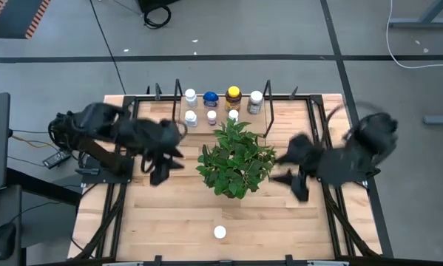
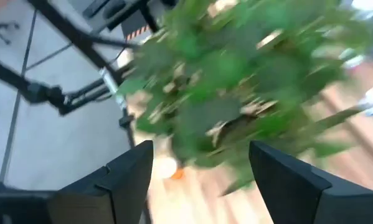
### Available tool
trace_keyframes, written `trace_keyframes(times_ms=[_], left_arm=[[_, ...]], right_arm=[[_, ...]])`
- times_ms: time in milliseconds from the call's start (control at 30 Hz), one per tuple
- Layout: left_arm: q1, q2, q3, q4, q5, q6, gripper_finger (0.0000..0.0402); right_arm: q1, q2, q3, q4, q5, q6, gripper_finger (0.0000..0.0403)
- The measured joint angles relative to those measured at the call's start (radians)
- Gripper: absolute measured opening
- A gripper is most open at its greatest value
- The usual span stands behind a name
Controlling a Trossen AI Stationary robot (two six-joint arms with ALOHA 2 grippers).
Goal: Pick and place medicine bottles onto shelf by color
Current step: Put the orange pill bottle on the shelf
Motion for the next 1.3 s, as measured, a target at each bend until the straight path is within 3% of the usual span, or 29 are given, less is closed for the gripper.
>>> trace_keyframes(times_ms=[200, 333, 467, 767, 1033, 1300], left_arm=[[-0.192, -0.002, -0.122, 0.079, -0.005, -0.043, 0.0172], [-0.286, -0.001, -0.249, 0.166, -0.009, -0.09, 0.0172], [-0.361, -0.002, -0.374, 0.254, -0.02, -0.159, 0.0172], [-0.474, -0.002, -0.618, 0.455, -0.065, -0.342, 0.0172], [-0.508, -0.003, -0.636, 0.51, -0.078, -0.508, 0.0172], [-0.554, -0.003, -0.636, 0.485, -0.08, -0.62, 0.0172]], right_arm=[[0.086, 0.142, -0.002, 0.058, 0.009, 0.069, 0.0271], [0.11, 0.234, -0.002, 0.187, 0.011, 0.078, 0.0271], [0.115, 0.324, -0.002, 0.316, 0.011, 0.018, 0.0271], [0.114, 0.462, -0.002, 0.322, 0.011, -0.006, 0.0299], [0.113, 0.585, -0.001, 0.339, 0.039, -0.026, 0.0338], [0.065, 0.687, -0.001, 0.383, 0.004, 0.032, 0.034]])
